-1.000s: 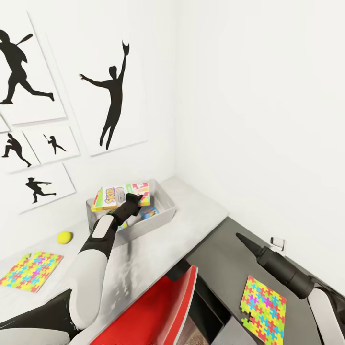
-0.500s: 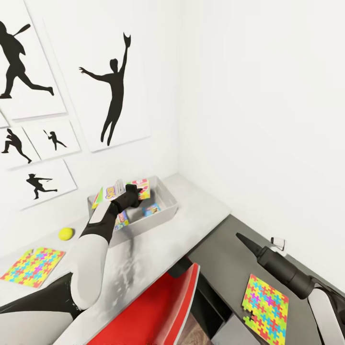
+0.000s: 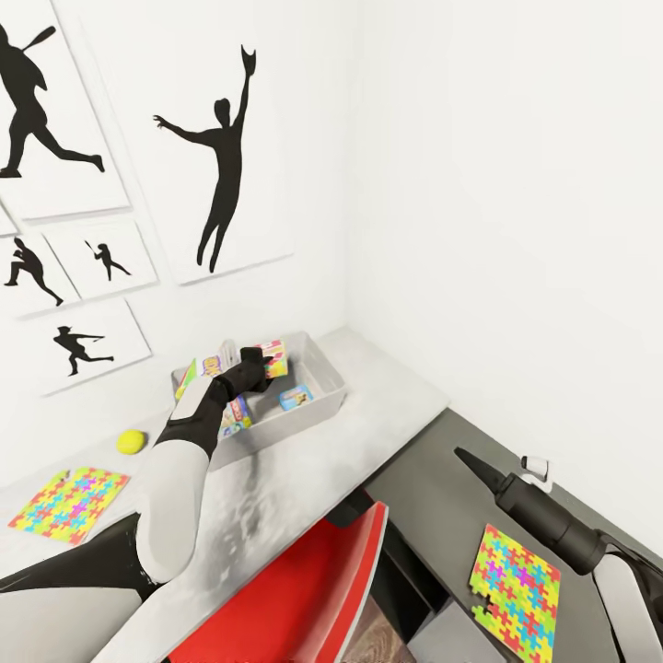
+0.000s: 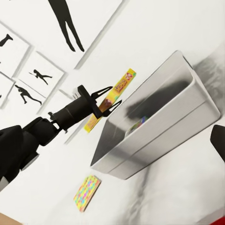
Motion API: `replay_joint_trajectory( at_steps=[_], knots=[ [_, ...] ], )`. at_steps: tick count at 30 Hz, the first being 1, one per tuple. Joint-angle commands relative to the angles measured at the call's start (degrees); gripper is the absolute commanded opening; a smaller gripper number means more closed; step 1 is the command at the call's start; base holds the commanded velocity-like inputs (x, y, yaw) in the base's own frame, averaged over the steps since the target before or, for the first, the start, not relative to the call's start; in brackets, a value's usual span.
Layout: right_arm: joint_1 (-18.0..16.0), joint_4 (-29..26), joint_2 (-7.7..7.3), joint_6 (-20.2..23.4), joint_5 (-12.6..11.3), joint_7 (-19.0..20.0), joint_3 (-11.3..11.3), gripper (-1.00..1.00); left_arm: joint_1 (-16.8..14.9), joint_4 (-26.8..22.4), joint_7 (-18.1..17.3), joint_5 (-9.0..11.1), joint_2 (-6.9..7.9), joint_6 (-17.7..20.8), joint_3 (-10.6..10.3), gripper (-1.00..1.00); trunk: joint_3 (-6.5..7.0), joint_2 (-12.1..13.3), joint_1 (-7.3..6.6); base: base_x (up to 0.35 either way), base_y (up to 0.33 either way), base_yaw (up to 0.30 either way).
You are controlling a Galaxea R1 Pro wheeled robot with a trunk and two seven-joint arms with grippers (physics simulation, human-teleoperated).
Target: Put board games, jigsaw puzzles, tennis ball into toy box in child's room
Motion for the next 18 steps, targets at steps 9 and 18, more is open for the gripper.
replay_joint_trajectory(
  at_steps=[9,18],
  knots=[
    [0.0,0.0,0.24,0.1,-0.3,0.1,-0.4,1.00,-0.1,-0.1,0.6,0.7,-0.08,0.3,-2.0,-1.00,-0.29,-0.1,0.03,0.000,0.000,-0.078],
    [0.0,-0.1,0.26,0.2,-0.3,0.1,-0.3,1.00,-0.1,-0.1,0.6,0.7,-0.08,0.2,-2.1,-1.00,-0.29,-0.1,0.03,0.000,0.000,-0.003]
  ],
)
